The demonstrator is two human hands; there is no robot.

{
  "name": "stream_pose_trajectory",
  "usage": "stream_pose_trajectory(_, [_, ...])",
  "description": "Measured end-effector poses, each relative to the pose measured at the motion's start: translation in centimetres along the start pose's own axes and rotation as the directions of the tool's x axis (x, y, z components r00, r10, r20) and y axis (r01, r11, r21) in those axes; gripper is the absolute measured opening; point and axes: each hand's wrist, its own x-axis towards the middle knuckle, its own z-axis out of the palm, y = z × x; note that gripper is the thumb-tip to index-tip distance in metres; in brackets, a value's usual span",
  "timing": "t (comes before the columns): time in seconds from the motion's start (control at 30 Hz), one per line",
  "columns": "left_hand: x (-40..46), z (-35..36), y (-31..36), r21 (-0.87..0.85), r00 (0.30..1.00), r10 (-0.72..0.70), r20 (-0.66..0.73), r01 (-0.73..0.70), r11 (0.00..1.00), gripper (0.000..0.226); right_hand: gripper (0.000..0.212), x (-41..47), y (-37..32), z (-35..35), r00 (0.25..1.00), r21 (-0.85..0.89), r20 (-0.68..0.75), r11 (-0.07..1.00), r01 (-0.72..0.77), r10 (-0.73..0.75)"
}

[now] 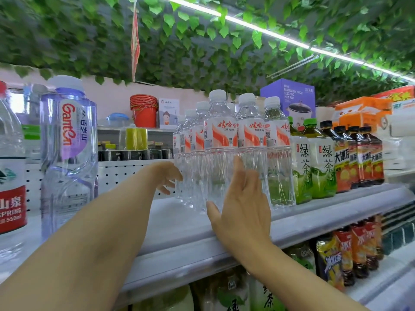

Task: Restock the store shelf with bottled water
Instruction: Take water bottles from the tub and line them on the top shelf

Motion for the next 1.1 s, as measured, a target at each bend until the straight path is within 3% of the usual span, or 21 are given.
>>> stream_pose_trajectory(0.23, [-4.5,-1.0,0.2,0.245,0.99,0.039,-0.135,-0.004,0.969,0.047,0.096,-0.2,-0.4,-0.5,0.998,-0.021,0.041,0.998,-0.051,0.052])
stream_pose_trajectory(0.33, [-7.2,-0.9,0.1,0.301,0.984,0.084,-0.159,-0.033,0.953,0.055,0.096,-0.5,-0.6,-1.0,0.993,0.027,0.077,0.995,-0.095,0.093])
stream_pose_trajectory(0.6, [-17.5,-0.4,-1.1,0.149,0.966,0.158,-0.206,-0.129,0.98,0.053,0.085,-3.0,-1.0,-3.2,0.981,0.139,0.144,0.979,-0.148,0.127])
stream_pose_trajectory(0.87, [-27.6,1.4,-3.4,0.117,0.888,0.161,-0.43,-0.122,0.986,0.047,0.072,-7.9,-1.9,-4.4,0.971,0.266,0.215,0.963,0.043,-0.103])
stream_pose_trajectory(1.1, [-36.0,5.6,-8.5,0.189,0.711,0.115,-0.694,0.025,0.982,0.033,0.072,-14.6,-3.0,-3.6,0.906,0.382,0.309,0.91,0.16,-0.288])
